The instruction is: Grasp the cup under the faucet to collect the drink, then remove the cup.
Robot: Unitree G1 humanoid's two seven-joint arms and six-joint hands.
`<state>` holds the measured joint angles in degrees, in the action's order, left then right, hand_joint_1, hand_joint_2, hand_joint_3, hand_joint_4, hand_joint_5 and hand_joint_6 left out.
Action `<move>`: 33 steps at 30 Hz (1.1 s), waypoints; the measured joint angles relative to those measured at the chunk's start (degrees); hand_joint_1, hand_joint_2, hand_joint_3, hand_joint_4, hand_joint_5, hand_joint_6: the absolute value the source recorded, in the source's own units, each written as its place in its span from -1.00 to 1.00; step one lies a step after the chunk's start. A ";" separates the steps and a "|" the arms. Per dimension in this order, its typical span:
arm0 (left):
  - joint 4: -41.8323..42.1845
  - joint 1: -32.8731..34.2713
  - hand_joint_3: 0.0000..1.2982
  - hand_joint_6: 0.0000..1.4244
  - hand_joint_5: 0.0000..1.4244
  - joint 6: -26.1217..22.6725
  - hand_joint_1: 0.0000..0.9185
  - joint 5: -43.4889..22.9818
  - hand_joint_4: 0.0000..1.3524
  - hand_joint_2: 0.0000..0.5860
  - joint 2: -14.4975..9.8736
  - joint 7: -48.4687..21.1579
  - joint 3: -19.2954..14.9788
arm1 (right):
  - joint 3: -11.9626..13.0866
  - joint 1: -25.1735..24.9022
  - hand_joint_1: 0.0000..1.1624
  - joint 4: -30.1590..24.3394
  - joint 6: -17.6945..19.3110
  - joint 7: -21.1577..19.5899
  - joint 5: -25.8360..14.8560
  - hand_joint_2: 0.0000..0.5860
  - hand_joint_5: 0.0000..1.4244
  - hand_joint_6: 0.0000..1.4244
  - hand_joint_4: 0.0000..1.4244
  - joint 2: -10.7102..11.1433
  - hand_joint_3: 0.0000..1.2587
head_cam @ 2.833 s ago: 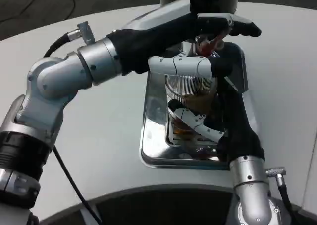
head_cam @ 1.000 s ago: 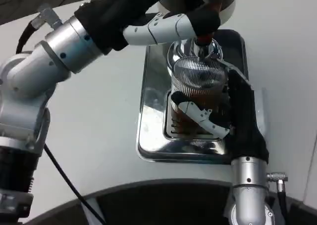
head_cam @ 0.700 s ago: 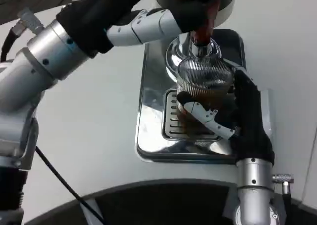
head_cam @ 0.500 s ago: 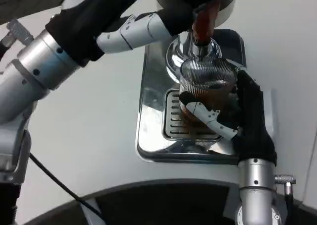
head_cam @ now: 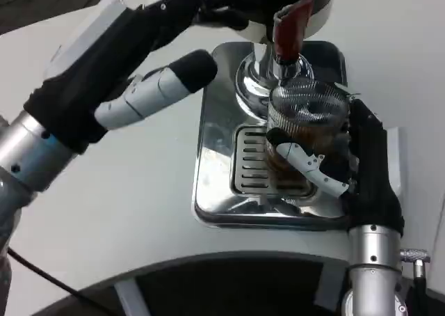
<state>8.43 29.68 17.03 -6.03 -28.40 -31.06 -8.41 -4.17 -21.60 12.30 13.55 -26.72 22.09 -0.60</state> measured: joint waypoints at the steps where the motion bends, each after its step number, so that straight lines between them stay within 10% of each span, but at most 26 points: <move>1: 0.38 -1.15 -0.59 -0.68 -0.59 -0.23 -1.00 0.05 -0.63 -0.60 0.00 0.11 -0.02 | 0.29 0.13 0.58 -0.22 -0.03 0.00 -0.01 -0.38 0.36 0.19 0.08 0.14 0.03; 33: 6.67 -18.36 -0.57 -0.65 -0.58 -2.84 -1.00 4.51 -0.61 -0.58 -0.09 5.79 -2.35 | 4.11 7.57 0.61 -8.69 -0.62 1.98 -1.13 -0.48 0.59 0.55 0.25 1.46 0.16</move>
<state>15.09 11.32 14.18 -1.52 -28.49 -25.27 -10.76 -0.06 -14.04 3.61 12.92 -24.73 20.96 0.86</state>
